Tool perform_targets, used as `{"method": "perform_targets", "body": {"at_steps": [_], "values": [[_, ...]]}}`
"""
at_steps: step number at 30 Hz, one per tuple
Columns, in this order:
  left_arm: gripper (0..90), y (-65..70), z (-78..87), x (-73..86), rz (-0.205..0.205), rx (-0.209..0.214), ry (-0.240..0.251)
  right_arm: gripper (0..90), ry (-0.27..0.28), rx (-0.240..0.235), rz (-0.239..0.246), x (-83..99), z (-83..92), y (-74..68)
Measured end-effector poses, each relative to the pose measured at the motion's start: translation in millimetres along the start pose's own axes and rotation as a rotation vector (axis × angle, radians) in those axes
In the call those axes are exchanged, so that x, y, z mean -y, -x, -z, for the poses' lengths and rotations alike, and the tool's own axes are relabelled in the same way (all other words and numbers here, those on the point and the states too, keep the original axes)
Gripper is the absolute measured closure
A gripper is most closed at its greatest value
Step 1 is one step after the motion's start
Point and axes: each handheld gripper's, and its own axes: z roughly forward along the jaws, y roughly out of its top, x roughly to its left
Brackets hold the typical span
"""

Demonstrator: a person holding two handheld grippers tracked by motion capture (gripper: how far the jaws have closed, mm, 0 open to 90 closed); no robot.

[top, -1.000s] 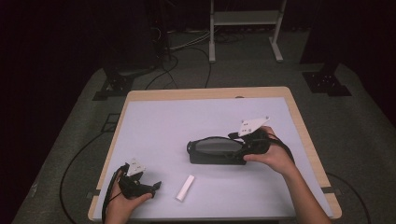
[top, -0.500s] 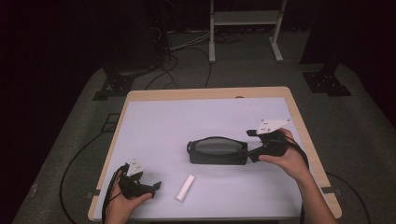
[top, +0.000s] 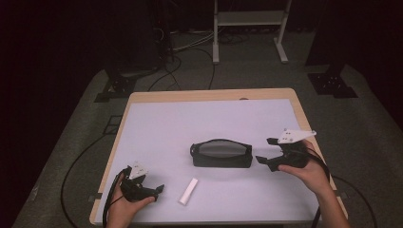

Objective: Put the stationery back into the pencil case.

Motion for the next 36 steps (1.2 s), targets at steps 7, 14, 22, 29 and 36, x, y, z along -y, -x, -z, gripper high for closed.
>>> {"method": "perform_targets", "body": {"at_steps": [7, 14, 22, 29, 36], "values": [[0.0, 0.0, -0.1, 0.0, 0.001, 0.0, 0.001, 16.9, -0.01, 0.028, -0.021, 17.8, 8.3, -1.1], [0.0, 0.1, 0.1, -0.1, 0.0, -0.001, 0.003, 16.9, -0.028, 0.067, -0.036, 37.0, 13.8, -3.3], [8.8, 1.4, 3.4, -0.9, -0.012, 0.003, 0.021, 16.7, -0.065, 0.112, -0.076, 62.5, 15.8, -5.8], [15.8, 5.5, 6.8, -4.3, -0.017, -0.005, 0.022, 15.7, -0.084, 0.143, -0.122, 81.9, 17.1, -6.7], [25.0, 14.8, 15.3, -11.4, -0.017, 0.021, 0.049, 15.7, -0.096, 0.195, -0.166, 94.7, 16.1, -1.3]]}}
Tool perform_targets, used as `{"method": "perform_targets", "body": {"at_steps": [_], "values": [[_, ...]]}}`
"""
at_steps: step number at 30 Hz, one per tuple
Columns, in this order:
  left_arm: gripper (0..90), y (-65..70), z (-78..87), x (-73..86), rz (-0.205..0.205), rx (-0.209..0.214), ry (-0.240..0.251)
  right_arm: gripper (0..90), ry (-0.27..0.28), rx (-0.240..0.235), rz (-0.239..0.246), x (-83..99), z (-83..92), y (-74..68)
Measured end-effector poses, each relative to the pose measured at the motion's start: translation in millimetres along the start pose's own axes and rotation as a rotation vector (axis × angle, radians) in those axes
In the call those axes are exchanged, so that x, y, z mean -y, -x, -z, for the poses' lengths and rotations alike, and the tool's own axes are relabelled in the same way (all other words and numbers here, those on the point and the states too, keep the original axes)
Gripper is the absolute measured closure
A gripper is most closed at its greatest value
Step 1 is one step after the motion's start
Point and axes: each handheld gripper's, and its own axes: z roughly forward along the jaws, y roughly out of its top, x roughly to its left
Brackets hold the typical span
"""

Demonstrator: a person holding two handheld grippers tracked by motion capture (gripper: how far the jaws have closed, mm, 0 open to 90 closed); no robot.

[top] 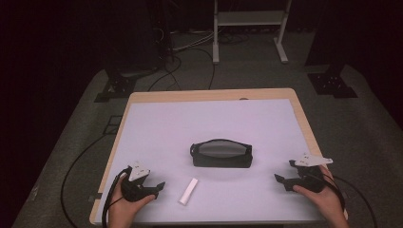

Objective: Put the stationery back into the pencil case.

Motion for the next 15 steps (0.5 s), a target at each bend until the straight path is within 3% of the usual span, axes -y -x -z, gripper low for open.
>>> {"method": "perform_targets", "body": {"at_steps": [15], "values": [[32.0, 22.9, 11.2, -14.2, 0.013, 0.072, 0.023, 14.6, -0.038, 0.014, -0.008, 4.8, -9.4, 0.5]]}}
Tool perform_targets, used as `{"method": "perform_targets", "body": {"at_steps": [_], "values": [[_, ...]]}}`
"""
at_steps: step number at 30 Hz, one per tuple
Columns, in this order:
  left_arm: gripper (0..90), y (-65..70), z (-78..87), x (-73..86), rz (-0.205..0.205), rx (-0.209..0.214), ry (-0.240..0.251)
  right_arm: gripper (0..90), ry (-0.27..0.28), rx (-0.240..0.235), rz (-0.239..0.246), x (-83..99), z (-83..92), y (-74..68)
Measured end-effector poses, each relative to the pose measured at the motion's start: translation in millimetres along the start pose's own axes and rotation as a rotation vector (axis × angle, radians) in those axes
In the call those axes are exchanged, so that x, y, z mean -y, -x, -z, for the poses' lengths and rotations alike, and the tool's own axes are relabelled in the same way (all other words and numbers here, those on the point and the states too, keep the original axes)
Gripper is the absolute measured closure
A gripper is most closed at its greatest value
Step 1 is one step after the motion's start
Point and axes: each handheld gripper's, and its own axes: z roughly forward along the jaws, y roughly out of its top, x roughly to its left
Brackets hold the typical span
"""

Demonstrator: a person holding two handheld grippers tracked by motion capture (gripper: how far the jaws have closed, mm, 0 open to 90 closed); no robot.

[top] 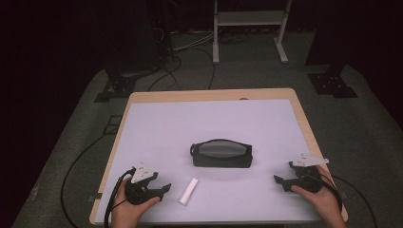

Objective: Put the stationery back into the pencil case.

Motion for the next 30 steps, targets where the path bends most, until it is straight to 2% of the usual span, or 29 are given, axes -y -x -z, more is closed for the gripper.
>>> {"method": "perform_targets", "body": {"at_steps": [4, 9, 15, 18, 23, 24, 28, 30], "values": [[31.8, 8.4, 0.5, -5.3, -0.002, 0.019, 0.005, 14.5, -0.002, -0.001, -0.002, -0.1, -0.2, 0.1], [32.1, 15.0, -0.6, -9.6, -0.008, 0.021, 0.01, 14.5, -0.002, -0.001, -0.002, -0.1, -0.4, 0.3], [33.3, 27.5, -9.4, -15.3, -0.02, 0.043, -0.001, 14.5, -0.002, -0.002, -0.002, -0.1, -0.4, 0.4], [34.5, 37.5, -18.0, -19.9, -0.043, 0.061, -0.012, 14.5, -0.003, -0.002, -0.003, -0.1, -0.4, 0.5], [36.9, 47.5, -28.2, -23.7, -0.06, 0.08, -0.026, 14.5, -0.003, -0.003, -0.003, -0.1, -0.4, 0.5], [37.5, 52.5, -34.3, -24.8, -0.059, 0.093, -0.029, 14.5, -0.003, -0.003, -0.002, -0.1, -0.4, 0.5], [39.0, 58.5, -46.6, -24.6, -0.056, 0.097, -0.054, 14.5, -0.003, -0.003, -0.003, -0.1, -0.4, 0.6], [40.5, 60.9, -52.0, -24.1, -0.07, 0.089, -0.074, 14.5, -0.003, -0.003, -0.003, -0.1, -0.4, 0.6]]}}
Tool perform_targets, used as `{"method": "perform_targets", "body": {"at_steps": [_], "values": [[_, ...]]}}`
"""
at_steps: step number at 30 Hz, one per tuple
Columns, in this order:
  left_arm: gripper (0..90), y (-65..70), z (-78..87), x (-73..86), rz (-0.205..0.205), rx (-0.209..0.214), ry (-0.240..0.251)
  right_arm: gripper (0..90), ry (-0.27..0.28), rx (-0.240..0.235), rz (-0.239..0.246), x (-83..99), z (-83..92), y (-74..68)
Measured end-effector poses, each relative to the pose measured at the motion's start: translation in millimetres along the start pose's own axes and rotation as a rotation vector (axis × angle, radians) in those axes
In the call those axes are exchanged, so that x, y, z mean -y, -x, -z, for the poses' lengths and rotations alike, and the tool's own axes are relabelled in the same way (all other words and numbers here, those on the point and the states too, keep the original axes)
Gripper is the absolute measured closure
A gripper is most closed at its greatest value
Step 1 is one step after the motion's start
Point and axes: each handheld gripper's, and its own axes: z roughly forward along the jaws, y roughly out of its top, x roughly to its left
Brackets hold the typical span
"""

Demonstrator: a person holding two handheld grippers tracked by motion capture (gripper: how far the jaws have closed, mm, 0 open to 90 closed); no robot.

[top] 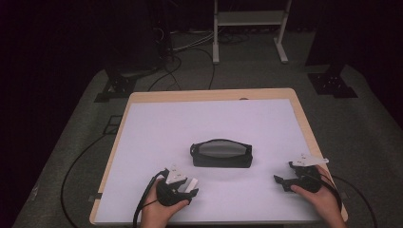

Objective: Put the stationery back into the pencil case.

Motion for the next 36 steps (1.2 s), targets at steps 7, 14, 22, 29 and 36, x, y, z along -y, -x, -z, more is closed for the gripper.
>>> {"method": "perform_targets", "body": {"at_steps": [7, 14, 22, 29, 36], "values": [[48.4, 0.6, -10.4, 2.6, -0.006, -0.015, -0.029, 14.5, 0.0, -0.001, -0.001, 0.0, 0.0, 0.1], [56.1, -0.7, -9.9, 5.0, -0.008, -0.031, -0.013, 14.5, 0.0, -0.001, -0.001, 0.0, 0.0, 0.1], [65.7, -3.9, -9.0, 7.7, -0.021, -0.039, 0.002, 14.5, 0.0, -0.001, -0.001, 0.0, 0.0, 0.0], [70.6, -7.4, -8.4, 8.6, -0.031, -0.026, 0.008, 14.5, 0.0, -0.002, -0.001, 0.0, -0.1, 0.1], [70.9, -9.1, -7.8, 8.3, -0.034, -0.014, 0.008, 14.5, 0.0, -0.001, -0.001, 0.0, 0.0, 0.1]]}}
